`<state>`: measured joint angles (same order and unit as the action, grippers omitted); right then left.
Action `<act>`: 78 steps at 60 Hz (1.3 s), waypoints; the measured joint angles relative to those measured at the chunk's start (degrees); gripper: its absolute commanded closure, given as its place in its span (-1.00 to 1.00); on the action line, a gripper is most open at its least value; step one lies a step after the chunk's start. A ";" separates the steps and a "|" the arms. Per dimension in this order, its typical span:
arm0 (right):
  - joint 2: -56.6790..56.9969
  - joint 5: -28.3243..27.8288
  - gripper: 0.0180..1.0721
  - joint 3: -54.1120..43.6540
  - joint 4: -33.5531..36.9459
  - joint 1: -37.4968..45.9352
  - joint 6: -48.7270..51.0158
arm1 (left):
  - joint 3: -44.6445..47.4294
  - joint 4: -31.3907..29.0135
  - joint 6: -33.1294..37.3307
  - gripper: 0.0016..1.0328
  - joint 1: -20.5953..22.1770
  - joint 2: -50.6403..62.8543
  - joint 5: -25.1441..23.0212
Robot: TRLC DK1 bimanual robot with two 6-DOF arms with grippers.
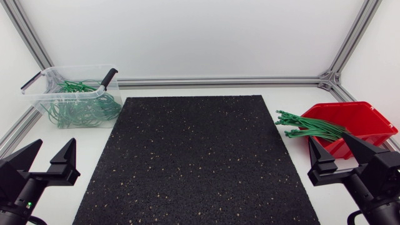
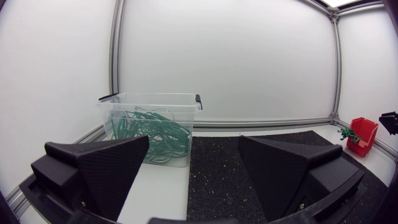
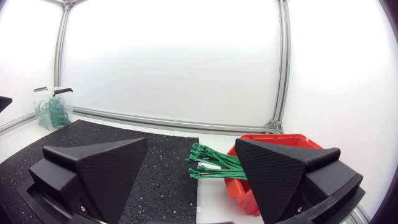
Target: Take a green cable tie from the red box, thread the tail through the head to close it, then place it in the transparent bin on the left.
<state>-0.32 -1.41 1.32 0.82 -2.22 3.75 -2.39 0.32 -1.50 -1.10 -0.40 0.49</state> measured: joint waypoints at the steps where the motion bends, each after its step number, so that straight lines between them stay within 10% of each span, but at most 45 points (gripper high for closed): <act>1: 0.00 0.02 -0.94 0.00 0.00 0.00 0.00 | 0.00 0.00 0.00 -0.94 0.00 0.00 0.00; 40: 0.00 -0.26 -0.94 2.14 3.02 -0.63 0.00 | 0.00 0.00 0.00 -0.94 0.00 0.00 0.00; 78: -20.11 -0.26 -0.93 26.95 15.74 1.68 0.44 | 0.00 0.00 0.00 -0.94 0.15 0.00 0.00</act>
<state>-20.43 -1.67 28.27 16.56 -0.54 4.19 -2.39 0.32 -1.50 -0.95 -0.40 0.49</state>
